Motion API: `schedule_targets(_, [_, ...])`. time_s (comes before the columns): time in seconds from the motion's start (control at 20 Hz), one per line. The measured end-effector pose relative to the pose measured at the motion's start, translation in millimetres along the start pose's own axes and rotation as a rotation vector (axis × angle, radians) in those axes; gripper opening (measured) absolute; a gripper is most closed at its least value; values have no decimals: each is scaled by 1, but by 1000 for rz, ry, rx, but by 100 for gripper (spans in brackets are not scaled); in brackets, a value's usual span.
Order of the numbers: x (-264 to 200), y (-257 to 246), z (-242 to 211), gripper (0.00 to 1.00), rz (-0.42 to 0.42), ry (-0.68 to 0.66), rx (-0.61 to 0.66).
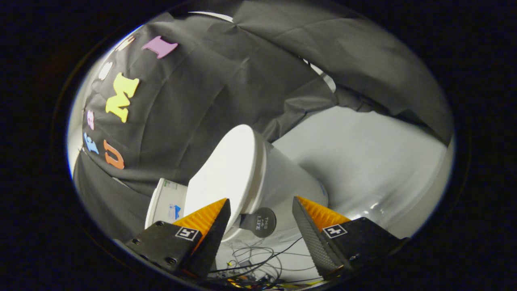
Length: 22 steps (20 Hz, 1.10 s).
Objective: Open the toilet lid.
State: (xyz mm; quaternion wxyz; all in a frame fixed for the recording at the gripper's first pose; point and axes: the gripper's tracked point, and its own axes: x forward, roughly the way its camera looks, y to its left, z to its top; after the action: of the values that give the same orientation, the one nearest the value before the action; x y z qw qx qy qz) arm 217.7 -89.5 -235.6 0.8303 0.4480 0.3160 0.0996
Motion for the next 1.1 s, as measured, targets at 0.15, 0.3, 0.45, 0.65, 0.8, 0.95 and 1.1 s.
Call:
schedule_targets(0.15, [6,-1,-9,86,32,28,36])
schedule_targets(0.3, [7,7,-21,74,78,79,76])
schedule_targets(0.45, [10,5,-23,60,102,81,119])
schedule_targets(0.65, [10,3,-27,30,139,92,187])
schedule_targets(0.8, [6,5,-23,17,189,97,247])
schedule_targets(0.95, [7,8,-20,8,230,93,294])
schedule_targets(1.1, [4,9,-21,3,225,94,250])
